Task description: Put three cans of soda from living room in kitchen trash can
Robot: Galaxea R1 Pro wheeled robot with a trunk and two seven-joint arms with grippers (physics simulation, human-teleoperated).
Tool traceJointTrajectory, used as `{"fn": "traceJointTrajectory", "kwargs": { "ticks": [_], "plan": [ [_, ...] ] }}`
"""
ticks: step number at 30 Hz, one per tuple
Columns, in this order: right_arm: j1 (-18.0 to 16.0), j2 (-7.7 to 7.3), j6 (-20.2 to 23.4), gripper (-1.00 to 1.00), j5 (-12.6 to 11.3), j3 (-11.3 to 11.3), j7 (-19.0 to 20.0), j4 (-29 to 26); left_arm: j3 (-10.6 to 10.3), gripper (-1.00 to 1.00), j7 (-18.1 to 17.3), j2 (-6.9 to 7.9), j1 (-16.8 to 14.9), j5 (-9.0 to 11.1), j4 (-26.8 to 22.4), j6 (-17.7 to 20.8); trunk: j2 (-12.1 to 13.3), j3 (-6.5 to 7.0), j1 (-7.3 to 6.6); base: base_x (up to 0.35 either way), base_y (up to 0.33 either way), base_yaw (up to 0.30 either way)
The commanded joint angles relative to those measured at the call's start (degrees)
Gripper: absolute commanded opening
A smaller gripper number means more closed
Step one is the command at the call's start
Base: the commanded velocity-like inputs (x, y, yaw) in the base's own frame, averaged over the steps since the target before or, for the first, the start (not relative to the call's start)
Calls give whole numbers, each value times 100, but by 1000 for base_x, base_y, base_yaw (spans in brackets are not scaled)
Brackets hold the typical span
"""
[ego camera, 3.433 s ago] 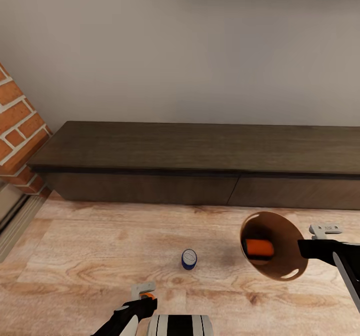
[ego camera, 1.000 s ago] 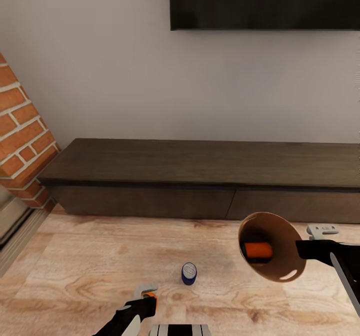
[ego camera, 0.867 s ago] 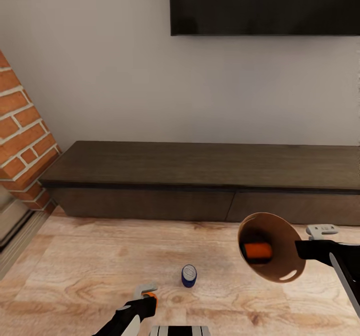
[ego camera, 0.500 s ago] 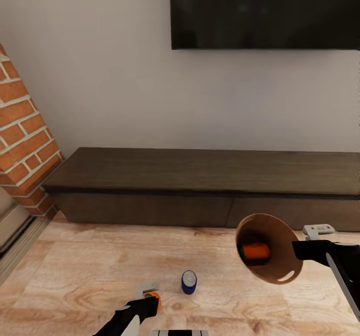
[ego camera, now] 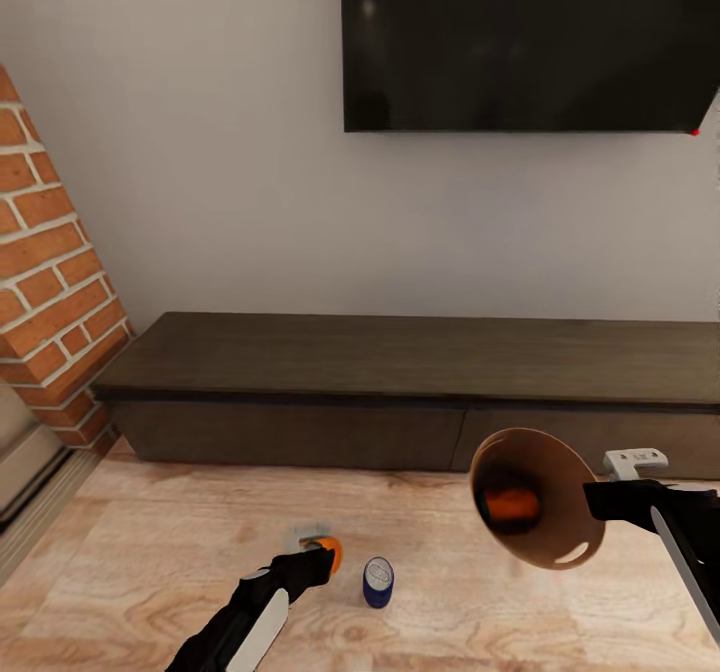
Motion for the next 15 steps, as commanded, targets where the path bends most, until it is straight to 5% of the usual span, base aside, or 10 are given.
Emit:
{"fn": "traceJointTrajectory", "kwargs": {
  "ticks": [1, 7, 11, 15],
  "plan": [
    [-2, 0, 4, -100, -56, 1, 24, -1, 4, -100, 2, 7, 21, -5, -124, 83, 2, 23, -3, 0, 0, 0],
    [16, -4, 4, -100, -46, 4, 24, 3, 22, -100, 40, 124, 285, -23, -1200, 675, 10, 156, -18, 0, 0, 0],
    [27, -9, 4, -100, -31, 22, 24, 22, 24, -100, 48, 154, 353, -19, -1431, 869, 15, 245, -28, 0, 0, 0],
    [35, -1, 4, -100, 292, 60, 18, 64, 14, -100, 51, 167, 388, -30, -1847, 1243, 20, 333, -39, 0, 0, 0]
  ]
}}
